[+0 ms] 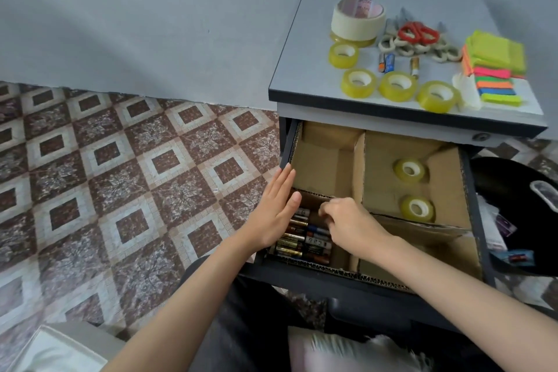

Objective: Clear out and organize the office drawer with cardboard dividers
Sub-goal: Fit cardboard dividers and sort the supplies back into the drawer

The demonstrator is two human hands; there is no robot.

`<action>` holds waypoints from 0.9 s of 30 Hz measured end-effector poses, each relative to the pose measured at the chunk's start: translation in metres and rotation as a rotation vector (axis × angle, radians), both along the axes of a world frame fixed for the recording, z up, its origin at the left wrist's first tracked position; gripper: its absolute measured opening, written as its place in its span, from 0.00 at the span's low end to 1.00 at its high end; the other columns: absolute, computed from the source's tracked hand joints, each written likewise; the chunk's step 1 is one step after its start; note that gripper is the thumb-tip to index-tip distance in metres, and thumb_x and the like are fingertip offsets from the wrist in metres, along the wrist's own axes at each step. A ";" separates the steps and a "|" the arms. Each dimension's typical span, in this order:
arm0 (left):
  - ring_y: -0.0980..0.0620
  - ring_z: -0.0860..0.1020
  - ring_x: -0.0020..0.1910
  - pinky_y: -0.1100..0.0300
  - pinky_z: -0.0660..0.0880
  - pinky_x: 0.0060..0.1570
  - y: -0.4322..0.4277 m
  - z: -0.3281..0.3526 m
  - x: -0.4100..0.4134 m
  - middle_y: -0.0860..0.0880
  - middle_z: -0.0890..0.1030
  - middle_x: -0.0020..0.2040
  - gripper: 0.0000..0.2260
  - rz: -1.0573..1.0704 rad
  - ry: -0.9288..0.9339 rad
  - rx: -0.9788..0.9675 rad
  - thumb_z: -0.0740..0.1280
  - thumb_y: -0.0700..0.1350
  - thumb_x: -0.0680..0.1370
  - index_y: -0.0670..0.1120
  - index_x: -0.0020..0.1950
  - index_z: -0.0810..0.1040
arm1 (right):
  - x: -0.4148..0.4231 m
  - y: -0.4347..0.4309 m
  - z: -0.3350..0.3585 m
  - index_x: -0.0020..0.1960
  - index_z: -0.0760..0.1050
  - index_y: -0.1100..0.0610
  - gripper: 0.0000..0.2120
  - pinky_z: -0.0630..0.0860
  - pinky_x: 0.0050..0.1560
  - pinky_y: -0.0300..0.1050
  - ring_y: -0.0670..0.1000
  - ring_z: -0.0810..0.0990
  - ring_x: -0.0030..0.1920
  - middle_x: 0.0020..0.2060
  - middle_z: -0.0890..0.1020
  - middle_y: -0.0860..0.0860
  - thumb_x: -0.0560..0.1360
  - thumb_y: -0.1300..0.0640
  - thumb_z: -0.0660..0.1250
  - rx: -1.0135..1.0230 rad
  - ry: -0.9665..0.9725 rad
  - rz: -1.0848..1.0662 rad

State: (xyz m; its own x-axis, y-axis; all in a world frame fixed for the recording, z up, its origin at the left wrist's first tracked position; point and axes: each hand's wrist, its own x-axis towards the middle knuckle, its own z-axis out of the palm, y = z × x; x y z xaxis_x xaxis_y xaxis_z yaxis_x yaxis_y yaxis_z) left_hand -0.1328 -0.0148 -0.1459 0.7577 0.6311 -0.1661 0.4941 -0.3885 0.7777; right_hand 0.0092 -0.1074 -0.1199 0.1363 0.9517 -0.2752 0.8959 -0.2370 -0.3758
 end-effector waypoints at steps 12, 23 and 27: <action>0.55 0.50 0.75 0.59 0.52 0.72 0.008 0.066 0.040 0.54 0.53 0.77 0.25 0.057 0.064 0.428 0.60 0.54 0.79 0.50 0.75 0.59 | 0.084 -0.023 0.077 0.48 0.80 0.54 0.06 0.69 0.44 0.28 0.41 0.75 0.43 0.41 0.77 0.43 0.76 0.60 0.65 0.441 0.052 -0.248; 0.54 0.70 0.64 0.64 0.63 0.61 0.073 0.176 0.117 0.54 0.76 0.63 0.14 -0.010 -0.003 0.731 0.63 0.49 0.79 0.50 0.64 0.75 | 0.181 0.025 0.157 0.54 0.80 0.58 0.10 0.69 0.43 0.40 0.49 0.75 0.43 0.50 0.82 0.52 0.74 0.62 0.65 0.470 -0.094 -0.356; 0.53 0.71 0.61 0.62 0.64 0.59 0.082 0.185 0.161 0.52 0.77 0.62 0.14 -0.106 0.087 0.732 0.63 0.49 0.79 0.50 0.63 0.76 | 0.193 0.056 0.158 0.60 0.78 0.53 0.16 0.70 0.50 0.42 0.52 0.76 0.56 0.57 0.80 0.52 0.73 0.59 0.67 0.366 -0.145 -0.310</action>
